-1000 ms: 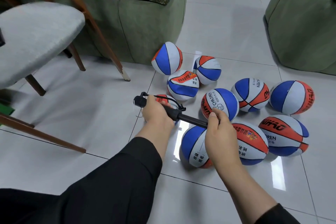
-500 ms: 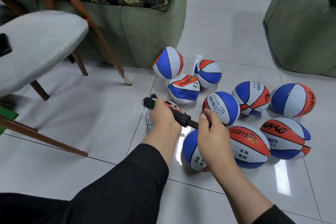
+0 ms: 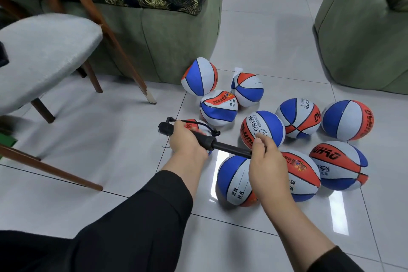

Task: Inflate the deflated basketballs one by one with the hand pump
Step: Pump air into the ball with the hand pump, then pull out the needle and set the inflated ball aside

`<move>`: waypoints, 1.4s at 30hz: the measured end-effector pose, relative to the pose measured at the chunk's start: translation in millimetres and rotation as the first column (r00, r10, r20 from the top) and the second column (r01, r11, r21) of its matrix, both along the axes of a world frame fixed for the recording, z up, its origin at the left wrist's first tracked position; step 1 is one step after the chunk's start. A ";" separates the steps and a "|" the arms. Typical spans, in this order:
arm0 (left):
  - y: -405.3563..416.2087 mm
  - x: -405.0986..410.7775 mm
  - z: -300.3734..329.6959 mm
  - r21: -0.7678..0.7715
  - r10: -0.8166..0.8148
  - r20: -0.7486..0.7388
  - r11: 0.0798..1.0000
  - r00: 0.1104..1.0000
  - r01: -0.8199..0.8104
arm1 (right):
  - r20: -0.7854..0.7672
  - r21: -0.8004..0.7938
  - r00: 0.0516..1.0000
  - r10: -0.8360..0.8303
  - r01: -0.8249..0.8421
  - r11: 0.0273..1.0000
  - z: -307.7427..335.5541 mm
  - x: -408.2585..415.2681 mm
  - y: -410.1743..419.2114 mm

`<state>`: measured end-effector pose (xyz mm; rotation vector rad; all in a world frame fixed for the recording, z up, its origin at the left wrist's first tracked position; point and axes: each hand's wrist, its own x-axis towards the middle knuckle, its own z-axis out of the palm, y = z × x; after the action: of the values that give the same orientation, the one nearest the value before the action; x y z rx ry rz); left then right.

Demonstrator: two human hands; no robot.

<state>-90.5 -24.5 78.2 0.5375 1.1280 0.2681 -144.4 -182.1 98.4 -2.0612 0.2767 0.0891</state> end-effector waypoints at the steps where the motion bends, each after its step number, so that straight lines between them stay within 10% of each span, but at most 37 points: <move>1: -6.3 -0.6 -0.2 -0.009 -0.008 0.011 1.000 1.000 0.008 | -0.007 -0.004 1.000 -0.002 0.002 1.000 -1.6 -1.7 3.7; 15: -10.2 -7.4 -16.4 0.021 -0.197 -0.014 0.980 0.980 0.198 | -0.169 0.050 0.949 0.265 -0.261 0.964 -12.6 3.1 34.1; 20: 22.8 -6.3 -29.7 0.149 -0.380 -0.118 0.907 0.917 0.395 | -0.030 0.015 0.996 0.089 -0.089 0.996 -29.4 40.7 25.5; 27: 50.7 17.4 -45.4 0.378 -0.528 -0.243 0.721 0.814 0.581 | -0.160 -0.225 0.942 0.295 -0.325 0.919 -61.5 114.3 15.0; 35: 46.8 52.0 -69.5 0.552 -0.664 -0.474 0.288 0.579 0.782 | -0.437 -0.338 0.730 0.525 -0.674 0.657 -124.8 184.3 14.8; 42: 44.1 65.5 -92.6 0.587 -0.681 -0.491 0.203 0.543 0.784 | -0.443 -0.223 0.713 0.544 -0.675 0.703 -170.8 230.1 35.5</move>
<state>-25.1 19.6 -14.4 1.8665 0.6777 -0.1884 85.7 -146.6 -72.3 -2.4344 -0.2382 0.8949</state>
